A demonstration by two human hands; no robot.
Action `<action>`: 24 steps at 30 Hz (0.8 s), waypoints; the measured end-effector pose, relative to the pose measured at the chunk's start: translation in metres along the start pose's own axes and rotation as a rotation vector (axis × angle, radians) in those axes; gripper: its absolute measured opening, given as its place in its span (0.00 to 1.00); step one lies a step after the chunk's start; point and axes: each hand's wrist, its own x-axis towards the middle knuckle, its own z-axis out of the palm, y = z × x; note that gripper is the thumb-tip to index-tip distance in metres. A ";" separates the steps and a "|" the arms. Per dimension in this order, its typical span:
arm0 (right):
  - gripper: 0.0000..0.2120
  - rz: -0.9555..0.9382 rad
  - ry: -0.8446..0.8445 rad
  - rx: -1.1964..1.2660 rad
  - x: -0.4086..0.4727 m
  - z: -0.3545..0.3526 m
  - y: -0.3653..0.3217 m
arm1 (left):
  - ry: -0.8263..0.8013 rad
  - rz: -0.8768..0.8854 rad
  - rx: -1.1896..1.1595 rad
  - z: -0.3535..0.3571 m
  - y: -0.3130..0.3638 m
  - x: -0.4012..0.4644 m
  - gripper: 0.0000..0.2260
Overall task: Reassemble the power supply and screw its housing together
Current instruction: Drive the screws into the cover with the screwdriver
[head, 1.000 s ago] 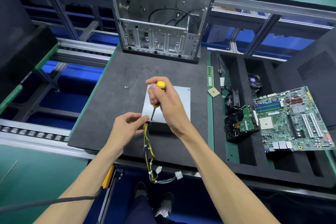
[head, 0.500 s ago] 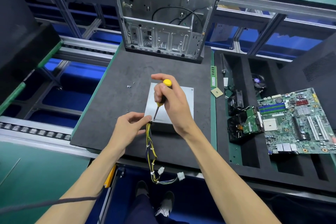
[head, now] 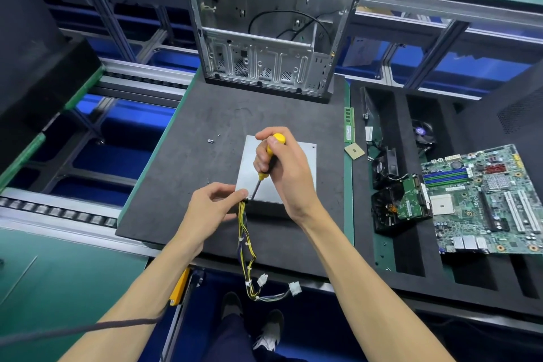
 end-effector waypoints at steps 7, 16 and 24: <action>0.07 0.101 0.236 0.404 0.022 -0.008 -0.006 | -0.034 -0.039 0.031 -0.003 0.004 0.003 0.09; 0.14 0.218 0.425 0.821 0.066 -0.014 0.011 | 0.034 -0.061 0.114 -0.026 0.024 0.046 0.09; 0.18 0.226 0.476 1.045 0.112 -0.010 0.020 | 0.232 0.046 0.420 -0.042 0.044 0.115 0.03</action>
